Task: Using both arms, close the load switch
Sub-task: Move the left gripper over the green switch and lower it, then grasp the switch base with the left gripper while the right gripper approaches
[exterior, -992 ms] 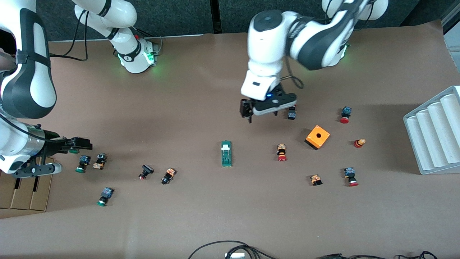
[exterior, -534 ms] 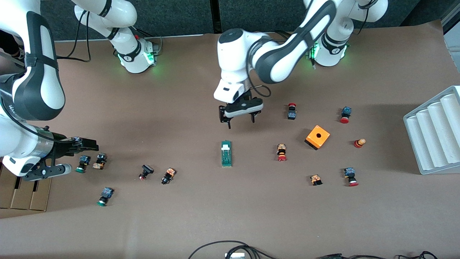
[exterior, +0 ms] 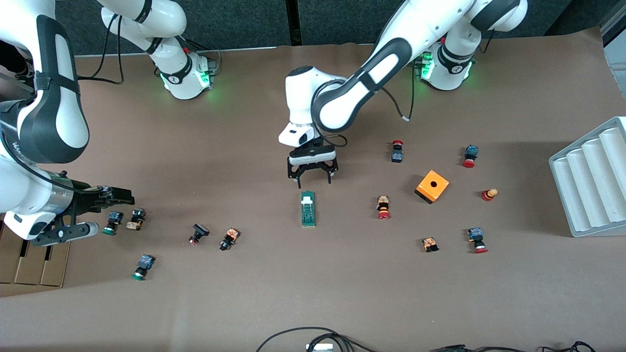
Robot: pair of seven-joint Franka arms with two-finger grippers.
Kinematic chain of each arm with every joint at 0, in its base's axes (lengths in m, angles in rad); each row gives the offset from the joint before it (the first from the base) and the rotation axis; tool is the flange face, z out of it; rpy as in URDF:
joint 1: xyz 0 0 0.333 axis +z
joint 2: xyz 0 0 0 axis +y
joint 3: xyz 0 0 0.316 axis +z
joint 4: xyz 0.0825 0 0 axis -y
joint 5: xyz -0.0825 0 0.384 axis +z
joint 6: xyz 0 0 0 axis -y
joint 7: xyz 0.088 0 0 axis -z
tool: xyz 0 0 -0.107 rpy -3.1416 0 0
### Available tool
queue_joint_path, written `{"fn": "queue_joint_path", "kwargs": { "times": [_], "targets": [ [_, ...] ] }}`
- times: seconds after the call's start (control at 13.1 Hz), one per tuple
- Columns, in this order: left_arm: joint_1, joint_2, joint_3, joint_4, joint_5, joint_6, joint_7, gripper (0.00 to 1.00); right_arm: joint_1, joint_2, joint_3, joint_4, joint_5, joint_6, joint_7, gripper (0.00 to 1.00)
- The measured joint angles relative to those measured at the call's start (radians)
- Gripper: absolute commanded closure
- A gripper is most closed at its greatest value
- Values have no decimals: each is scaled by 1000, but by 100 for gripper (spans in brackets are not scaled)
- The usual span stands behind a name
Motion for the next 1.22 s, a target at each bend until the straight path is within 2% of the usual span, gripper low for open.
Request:
{"fn": "queue_joint_path", "kwargs": {
  "times": [0.46,0.76,0.99,1.22],
  "targets": [
    [-40,119,3,0,328,-1,-155,0,4,2,1,0,0,1,-43,0],
    [-73,157,7,4,397,-47,-305,0,10,5,2,0,0,1,-47,0],
    [-110,191,33,6,524,-73,-406,2,11,7,2,0,0,2,-70,0],
    [-110,231,61,13,647,-75,-494,9,61,8,4,6,1,6,-153,0]
  ]
}}
